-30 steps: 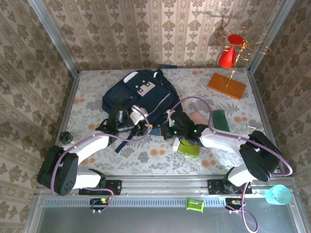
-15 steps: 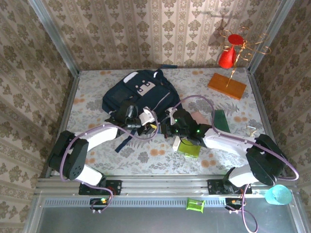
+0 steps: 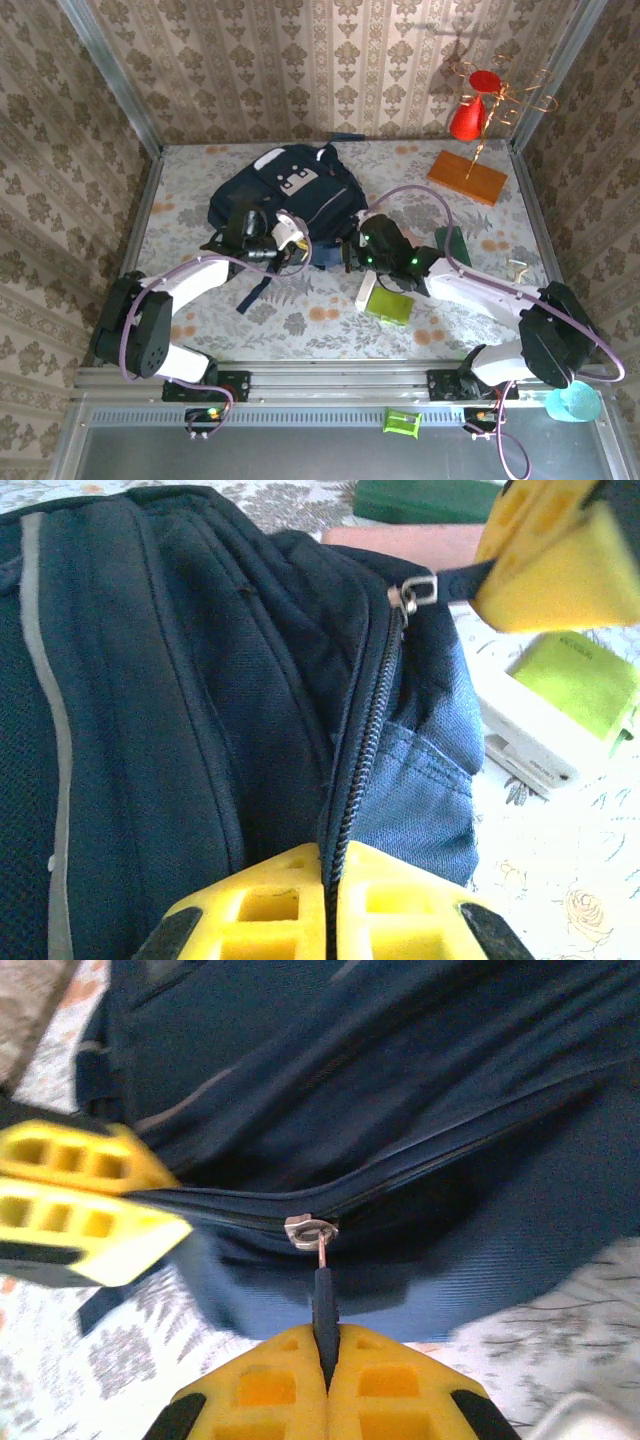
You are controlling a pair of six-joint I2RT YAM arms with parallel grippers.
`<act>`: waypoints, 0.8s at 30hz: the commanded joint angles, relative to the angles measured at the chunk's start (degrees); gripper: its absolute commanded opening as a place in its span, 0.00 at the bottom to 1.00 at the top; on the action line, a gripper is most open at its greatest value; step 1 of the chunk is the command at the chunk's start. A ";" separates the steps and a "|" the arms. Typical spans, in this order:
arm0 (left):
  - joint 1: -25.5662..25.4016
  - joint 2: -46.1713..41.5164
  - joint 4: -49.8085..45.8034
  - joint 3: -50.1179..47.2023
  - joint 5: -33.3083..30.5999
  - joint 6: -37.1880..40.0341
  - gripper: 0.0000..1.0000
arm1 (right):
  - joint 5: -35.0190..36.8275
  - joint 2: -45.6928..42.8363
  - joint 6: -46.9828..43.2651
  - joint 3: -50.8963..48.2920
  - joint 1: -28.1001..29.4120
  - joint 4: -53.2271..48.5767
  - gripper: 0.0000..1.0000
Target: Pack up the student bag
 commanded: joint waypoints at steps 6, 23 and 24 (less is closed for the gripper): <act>4.72 -2.42 4.96 -1.19 2.70 -3.81 0.03 | 10.84 -1.46 -0.96 0.99 -5.46 -12.42 0.00; -1.02 -10.14 1.84 -3.32 -3.70 3.49 0.77 | -9.29 -7.65 -3.07 -1.35 -3.10 1.65 0.00; -2.58 -10.43 1.28 -3.01 -3.71 4.44 0.78 | -9.42 -7.74 -3.09 -1.35 -2.76 1.88 0.00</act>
